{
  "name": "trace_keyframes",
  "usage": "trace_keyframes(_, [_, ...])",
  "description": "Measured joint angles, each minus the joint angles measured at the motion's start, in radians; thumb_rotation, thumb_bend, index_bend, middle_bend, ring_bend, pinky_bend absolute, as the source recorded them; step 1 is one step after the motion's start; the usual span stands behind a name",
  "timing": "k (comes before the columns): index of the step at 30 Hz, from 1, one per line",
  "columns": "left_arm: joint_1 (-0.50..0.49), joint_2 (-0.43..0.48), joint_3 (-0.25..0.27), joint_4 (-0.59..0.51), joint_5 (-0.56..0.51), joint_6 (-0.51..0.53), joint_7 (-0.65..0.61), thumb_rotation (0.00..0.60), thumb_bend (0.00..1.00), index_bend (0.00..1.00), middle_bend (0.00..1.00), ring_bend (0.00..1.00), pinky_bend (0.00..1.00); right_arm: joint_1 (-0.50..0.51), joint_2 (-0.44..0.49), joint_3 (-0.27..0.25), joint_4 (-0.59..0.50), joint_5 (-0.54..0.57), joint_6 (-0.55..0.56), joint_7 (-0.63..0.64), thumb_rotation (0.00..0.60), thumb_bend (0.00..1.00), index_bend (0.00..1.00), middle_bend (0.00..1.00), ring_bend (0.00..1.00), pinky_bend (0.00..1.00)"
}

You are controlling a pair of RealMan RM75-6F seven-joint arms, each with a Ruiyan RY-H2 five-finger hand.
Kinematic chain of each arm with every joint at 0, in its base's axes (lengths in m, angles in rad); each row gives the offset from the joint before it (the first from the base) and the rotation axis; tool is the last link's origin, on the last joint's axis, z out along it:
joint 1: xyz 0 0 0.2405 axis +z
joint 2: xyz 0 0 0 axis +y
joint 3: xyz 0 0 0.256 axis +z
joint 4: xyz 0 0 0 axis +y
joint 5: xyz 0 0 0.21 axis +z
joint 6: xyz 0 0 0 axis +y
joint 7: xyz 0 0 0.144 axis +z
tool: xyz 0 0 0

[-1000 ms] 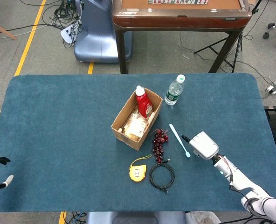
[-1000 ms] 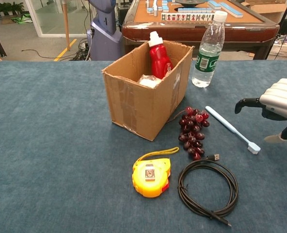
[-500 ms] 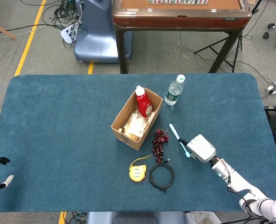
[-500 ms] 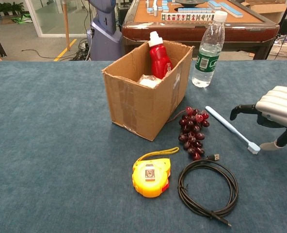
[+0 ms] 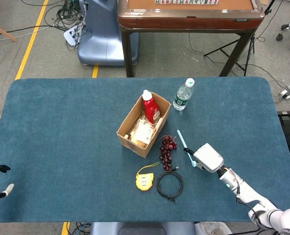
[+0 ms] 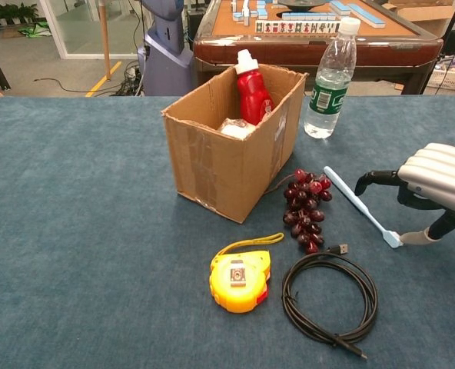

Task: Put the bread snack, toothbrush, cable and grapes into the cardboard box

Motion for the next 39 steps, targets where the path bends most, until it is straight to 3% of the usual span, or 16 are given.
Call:
trace_keyframes(18, [-0.001, 0.0, 0.0, 0.0, 0.0, -0.002, -0.001, 0.6, 0.21, 0.38, 0.41, 0.31, 0.49, 0.01, 0.023, 0.002, -0.06, -0.01, 0.022, 0.017, 0.6, 0.0, 0.31, 1.0, 0.93, 0.93])
trace_keyframes(39, [-0.002, -0.002, 0.0, 0.002, -0.003, -0.005, 0.002, 0.6, 0.21, 0.38, 0.41, 0.31, 0.49, 0.003, 0.024, 0.003, -0.035, 0.013, -0.019, -0.004, 0.6, 0.0, 0.31, 1.0, 0.93, 0.93])
